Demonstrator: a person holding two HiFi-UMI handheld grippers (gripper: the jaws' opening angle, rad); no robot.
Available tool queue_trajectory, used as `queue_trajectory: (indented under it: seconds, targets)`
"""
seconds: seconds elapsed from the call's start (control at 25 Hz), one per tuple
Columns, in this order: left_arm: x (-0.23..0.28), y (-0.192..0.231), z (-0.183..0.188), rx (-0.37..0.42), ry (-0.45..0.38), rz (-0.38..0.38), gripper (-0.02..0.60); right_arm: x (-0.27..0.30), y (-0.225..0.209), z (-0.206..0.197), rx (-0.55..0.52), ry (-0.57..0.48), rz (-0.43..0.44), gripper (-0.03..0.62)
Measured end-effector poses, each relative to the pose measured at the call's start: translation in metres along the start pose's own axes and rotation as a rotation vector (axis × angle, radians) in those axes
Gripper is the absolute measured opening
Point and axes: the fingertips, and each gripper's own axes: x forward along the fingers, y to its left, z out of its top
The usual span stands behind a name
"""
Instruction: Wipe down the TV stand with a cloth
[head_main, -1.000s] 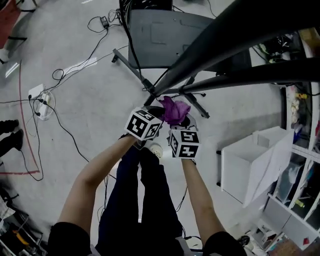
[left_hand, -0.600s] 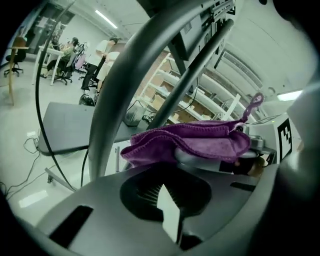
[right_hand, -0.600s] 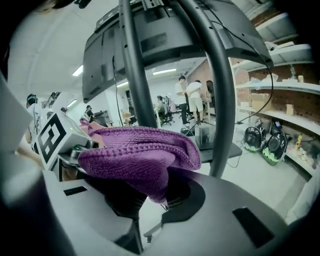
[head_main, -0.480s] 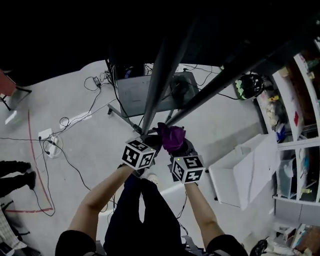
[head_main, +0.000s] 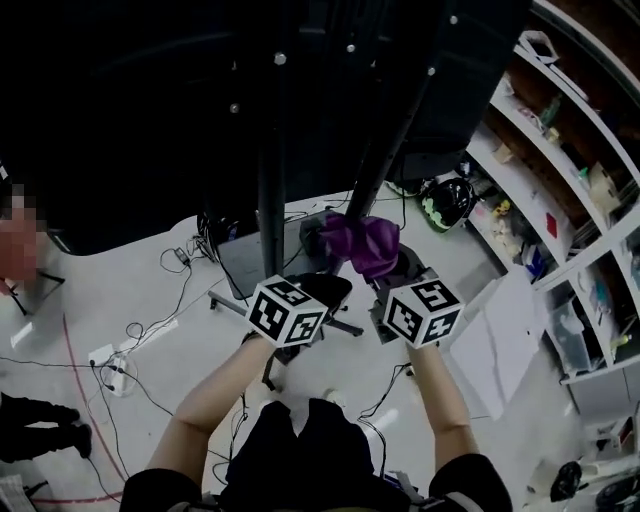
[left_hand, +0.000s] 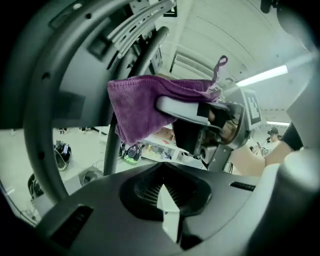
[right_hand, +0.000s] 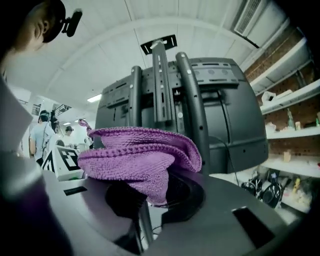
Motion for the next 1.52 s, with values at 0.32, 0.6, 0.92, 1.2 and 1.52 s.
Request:
queue_trajectory:
  seconds: [0.32, 0.6, 0.92, 1.2, 1.52]
  targets:
    - [0.040, -0.046, 0.148, 0.081, -0.095, -0.040, 0.006, -0.027, -0.042, 0.170, -0.220, -0.184, 0.066, 0.064]
    - [0.056, -0.057, 0.279, 0.117, -0.193, -0.018, 0.006, -0.026, -0.078, 0.299, -0.310, -0.320, 0.123, 0.064]
    - [0.015, -0.040, 0.395, 0.182, -0.314, 0.086, 0.006, -0.006, -0.073, 0.389, -0.310, -0.403, 0.194, 0.064]
    - [-0.005, -0.028, 0.449, 0.149, -0.384, 0.116, 0.006, 0.001, -0.090, 0.406, -0.294, -0.394, 0.175, 0.064]
    - [0.000, -0.018, 0.443, 0.143, -0.353, 0.154, 0.006, 0.005, -0.094, 0.395, -0.307, -0.375, 0.143, 0.064]
